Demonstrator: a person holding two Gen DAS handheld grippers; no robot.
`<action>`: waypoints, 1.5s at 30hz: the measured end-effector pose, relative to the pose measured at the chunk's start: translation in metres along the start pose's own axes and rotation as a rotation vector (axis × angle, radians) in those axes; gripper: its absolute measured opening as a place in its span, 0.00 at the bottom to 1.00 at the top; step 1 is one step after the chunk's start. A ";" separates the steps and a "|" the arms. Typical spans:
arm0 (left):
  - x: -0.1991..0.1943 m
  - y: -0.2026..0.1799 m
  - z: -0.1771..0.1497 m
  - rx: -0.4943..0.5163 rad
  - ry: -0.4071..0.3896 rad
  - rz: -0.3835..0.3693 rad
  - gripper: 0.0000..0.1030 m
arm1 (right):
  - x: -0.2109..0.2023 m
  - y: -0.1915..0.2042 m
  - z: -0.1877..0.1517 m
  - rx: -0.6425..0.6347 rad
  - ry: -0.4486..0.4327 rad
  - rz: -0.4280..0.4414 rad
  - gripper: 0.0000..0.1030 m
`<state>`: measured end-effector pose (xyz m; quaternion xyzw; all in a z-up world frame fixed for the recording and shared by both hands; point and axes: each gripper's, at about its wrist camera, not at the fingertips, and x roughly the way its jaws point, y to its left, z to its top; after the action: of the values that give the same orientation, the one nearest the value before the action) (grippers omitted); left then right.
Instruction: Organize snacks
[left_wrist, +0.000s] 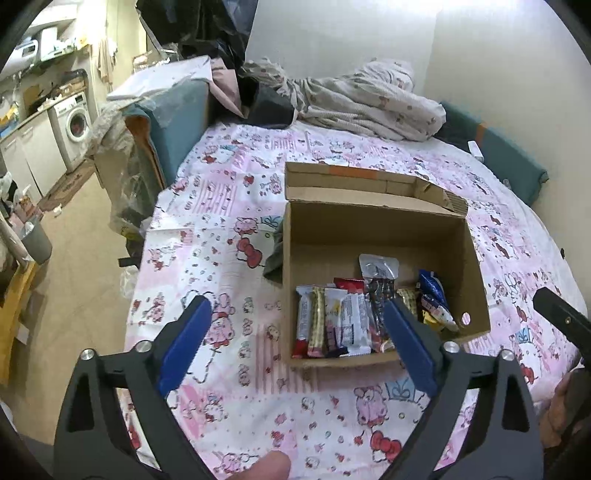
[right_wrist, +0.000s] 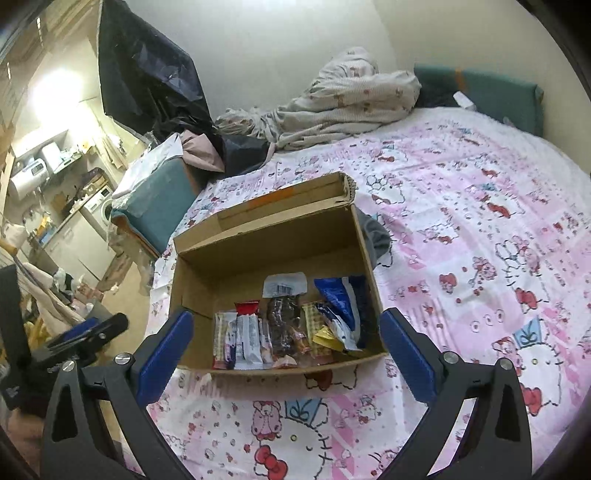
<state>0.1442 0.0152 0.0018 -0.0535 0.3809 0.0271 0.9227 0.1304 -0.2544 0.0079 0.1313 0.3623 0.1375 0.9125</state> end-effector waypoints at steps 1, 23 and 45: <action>-0.003 0.001 -0.002 0.011 -0.006 0.006 0.94 | -0.003 0.002 -0.002 -0.010 -0.004 -0.011 1.00; -0.074 0.003 -0.032 0.054 -0.145 -0.002 1.00 | -0.037 0.020 -0.038 -0.056 -0.039 -0.095 1.00; -0.067 0.003 -0.051 0.031 -0.110 -0.010 1.00 | -0.031 0.046 -0.056 -0.152 -0.051 -0.105 1.00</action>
<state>0.0613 0.0111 0.0132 -0.0395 0.3295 0.0194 0.9431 0.0626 -0.2148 0.0040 0.0463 0.3338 0.1133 0.9347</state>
